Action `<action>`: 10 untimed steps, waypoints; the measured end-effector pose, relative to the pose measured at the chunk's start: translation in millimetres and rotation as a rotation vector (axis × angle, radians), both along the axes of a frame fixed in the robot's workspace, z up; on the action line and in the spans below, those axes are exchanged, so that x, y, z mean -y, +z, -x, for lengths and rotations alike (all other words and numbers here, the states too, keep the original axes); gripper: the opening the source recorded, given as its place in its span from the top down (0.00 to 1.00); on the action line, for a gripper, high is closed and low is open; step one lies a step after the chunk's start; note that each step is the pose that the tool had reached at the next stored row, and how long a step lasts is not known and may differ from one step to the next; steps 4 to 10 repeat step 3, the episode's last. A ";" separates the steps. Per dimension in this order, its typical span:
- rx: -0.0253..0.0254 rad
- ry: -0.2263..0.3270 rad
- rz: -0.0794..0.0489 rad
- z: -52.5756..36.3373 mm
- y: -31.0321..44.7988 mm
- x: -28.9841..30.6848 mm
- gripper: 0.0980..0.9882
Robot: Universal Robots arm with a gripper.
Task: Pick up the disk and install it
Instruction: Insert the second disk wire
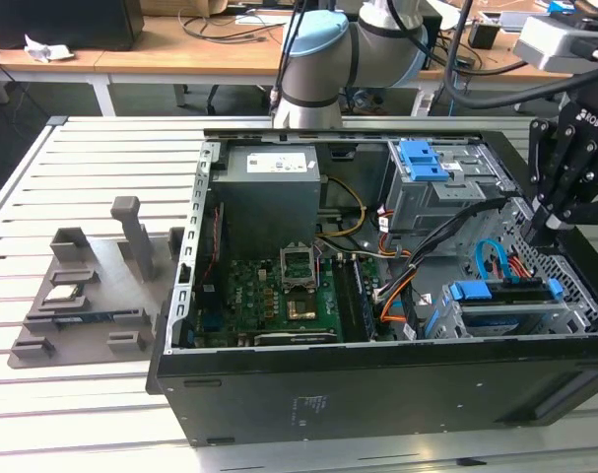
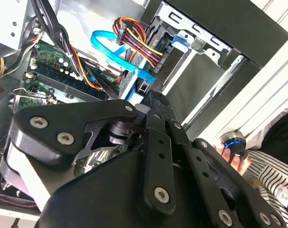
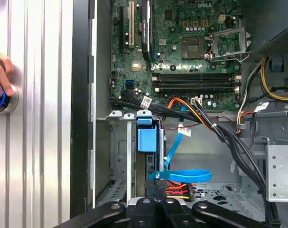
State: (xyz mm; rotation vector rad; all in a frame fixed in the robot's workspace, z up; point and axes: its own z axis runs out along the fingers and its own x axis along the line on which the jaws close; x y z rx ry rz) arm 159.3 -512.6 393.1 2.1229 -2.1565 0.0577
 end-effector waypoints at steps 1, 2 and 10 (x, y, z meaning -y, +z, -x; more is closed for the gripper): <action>0.0000 0.000 0.000 0.0 0.1 0.0 0.99; 0.0000 0.000 0.000 0.0 0.1 0.0 0.99; 0.0000 0.000 0.000 0.0 0.1 0.0 0.99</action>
